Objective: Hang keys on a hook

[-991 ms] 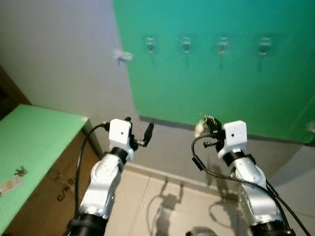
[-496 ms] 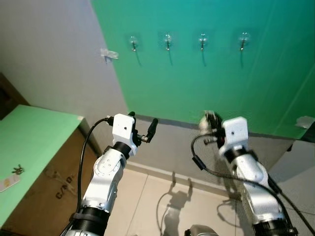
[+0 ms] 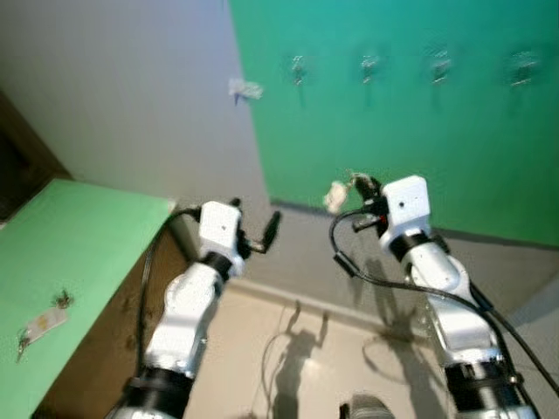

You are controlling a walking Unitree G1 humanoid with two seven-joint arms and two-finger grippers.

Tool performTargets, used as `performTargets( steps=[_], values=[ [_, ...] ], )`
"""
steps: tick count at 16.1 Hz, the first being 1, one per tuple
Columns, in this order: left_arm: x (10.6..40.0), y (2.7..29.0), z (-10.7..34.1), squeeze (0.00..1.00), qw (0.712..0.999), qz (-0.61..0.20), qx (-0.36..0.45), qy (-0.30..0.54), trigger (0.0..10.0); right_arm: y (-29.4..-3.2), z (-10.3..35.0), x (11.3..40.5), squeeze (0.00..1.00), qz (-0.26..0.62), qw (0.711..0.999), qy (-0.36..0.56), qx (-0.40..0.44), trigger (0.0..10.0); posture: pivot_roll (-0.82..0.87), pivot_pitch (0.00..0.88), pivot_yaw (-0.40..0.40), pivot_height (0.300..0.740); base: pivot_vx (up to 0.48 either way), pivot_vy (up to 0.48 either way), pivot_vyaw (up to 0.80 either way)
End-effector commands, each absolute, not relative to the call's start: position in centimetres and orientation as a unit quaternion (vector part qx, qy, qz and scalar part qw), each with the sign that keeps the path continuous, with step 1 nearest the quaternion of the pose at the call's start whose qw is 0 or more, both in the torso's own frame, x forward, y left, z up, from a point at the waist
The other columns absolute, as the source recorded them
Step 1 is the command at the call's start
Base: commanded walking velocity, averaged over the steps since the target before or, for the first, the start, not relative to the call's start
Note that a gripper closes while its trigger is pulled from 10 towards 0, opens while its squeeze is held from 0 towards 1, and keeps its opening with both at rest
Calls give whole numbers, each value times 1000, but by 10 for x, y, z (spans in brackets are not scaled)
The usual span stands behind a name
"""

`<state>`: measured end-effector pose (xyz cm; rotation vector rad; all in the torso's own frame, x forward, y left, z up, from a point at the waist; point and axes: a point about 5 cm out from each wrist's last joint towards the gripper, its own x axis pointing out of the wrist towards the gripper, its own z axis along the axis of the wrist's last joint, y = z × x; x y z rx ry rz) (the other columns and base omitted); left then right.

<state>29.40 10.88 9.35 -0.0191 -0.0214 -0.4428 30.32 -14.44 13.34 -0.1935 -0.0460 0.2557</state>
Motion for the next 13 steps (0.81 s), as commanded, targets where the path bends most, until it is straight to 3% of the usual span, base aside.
performTargets(
  steps=[1,10,13],
  values=[
    [291,114,92,0,975,-220,1,-10,10000,-140,149,309,0,115,987,-56,-92,0,-281,19,113,720,0,0,0],
    [288,110,93,0,970,-243,4,-10,10000,-127,178,316,0,94,980,-119,-131,0,-276,21,117,720,439,53,0],
    [289,110,93,0,970,-241,1,-9,10000,-123,192,323,0,109,970,-132,-176,0,-277,22,115,720,0,0,0]
  ],
)
